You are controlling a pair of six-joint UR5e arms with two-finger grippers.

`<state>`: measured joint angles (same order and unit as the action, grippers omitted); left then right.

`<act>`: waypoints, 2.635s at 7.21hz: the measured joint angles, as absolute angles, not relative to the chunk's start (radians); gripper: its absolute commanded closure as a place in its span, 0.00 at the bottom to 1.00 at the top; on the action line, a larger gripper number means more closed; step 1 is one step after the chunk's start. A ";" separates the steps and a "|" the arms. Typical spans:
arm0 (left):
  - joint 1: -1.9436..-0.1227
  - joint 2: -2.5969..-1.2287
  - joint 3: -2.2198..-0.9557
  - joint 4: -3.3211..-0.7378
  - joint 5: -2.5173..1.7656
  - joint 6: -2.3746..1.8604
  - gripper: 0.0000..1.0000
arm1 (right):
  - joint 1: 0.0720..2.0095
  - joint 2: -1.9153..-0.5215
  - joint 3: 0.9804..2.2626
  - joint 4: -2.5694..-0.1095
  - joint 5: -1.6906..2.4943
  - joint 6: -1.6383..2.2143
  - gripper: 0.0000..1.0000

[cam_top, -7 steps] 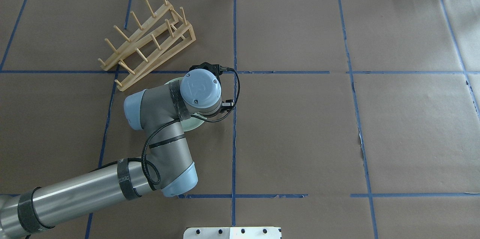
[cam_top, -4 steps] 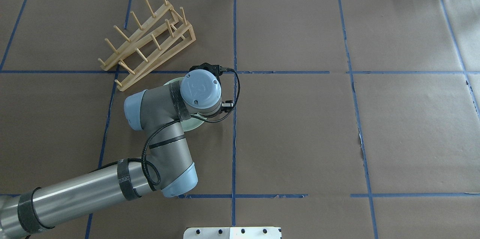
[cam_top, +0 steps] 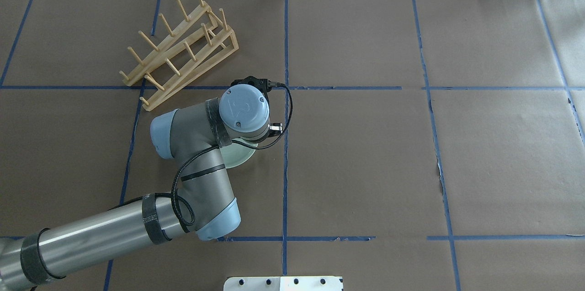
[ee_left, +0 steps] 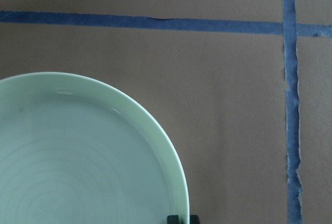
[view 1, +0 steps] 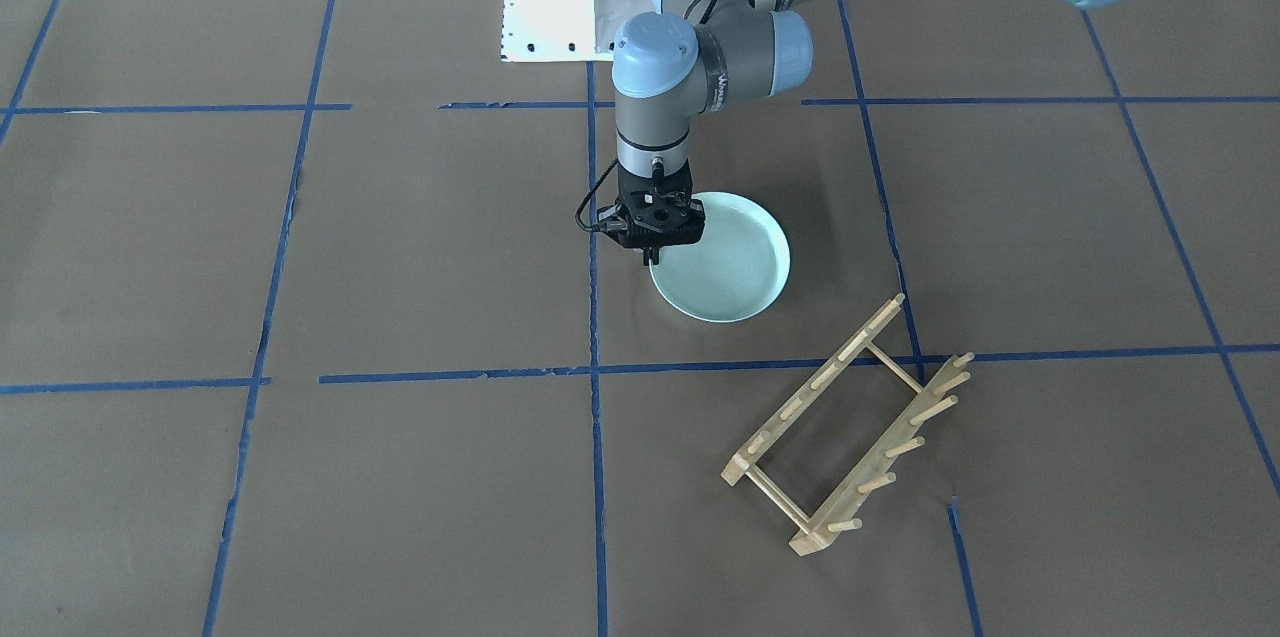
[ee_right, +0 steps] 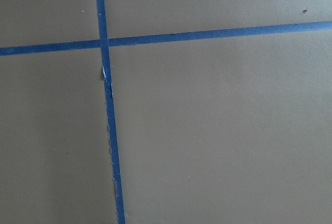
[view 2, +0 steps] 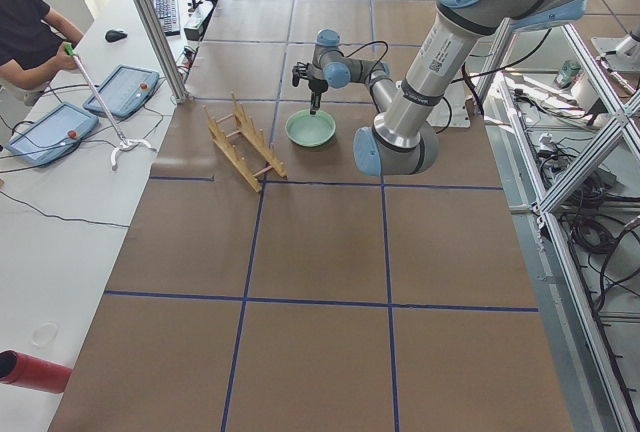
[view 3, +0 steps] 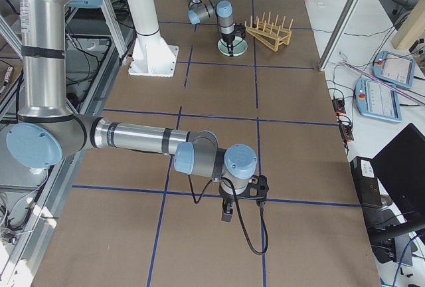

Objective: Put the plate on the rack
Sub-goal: 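Lift the plate with the left gripper and tilt it upright above the rack, then lower the upright plate with the left gripper between the rack pegs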

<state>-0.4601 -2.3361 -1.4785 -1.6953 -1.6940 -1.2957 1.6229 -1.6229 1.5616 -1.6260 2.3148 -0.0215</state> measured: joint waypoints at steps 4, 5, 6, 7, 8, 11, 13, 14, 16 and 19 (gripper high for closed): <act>-0.544 -2.336 -1.769 -1.511 -1.712 -1.284 1.00 | 1.623 -1.623 1.562 -1.626 2.315 -0.021 0.00; -0.593 -2.338 -1.854 -1.470 -1.734 -1.284 1.00 | 1.623 -1.623 1.562 -1.626 2.315 -0.021 0.00; -0.651 -2.341 -1.915 -1.454 -1.754 -1.285 1.00 | 1.623 -1.623 1.562 -1.626 2.315 -0.022 0.00; -0.713 -2.343 -1.954 -1.451 -1.767 -1.288 1.00 | 1.623 -1.623 1.562 -1.626 2.315 -0.022 0.00; -0.774 -2.342 -1.971 -1.482 -1.778 -1.299 1.00 | 1.623 -1.623 1.562 -1.626 2.315 -0.023 0.00; -0.925 -2.267 -1.895 -1.897 -1.785 -1.502 1.00 | 1.623 -1.623 1.562 -1.626 2.315 -0.022 0.00; -0.974 -2.196 -1.837 -2.193 -1.782 -1.669 1.00 | 1.623 -1.623 1.562 -1.626 2.315 -0.022 0.00; -0.985 -2.171 -1.818 -2.293 -1.776 -1.740 1.00 | 1.623 -1.623 1.562 -1.626 2.315 -0.022 0.00; -0.988 -2.125 -1.753 -2.508 -1.725 -1.868 1.00 | 1.623 -1.623 1.562 -1.626 2.315 -0.022 0.00; -0.978 -2.099 -1.635 -2.717 -1.616 -1.987 1.00 | 1.623 -1.623 1.562 -1.626 2.315 -0.022 0.00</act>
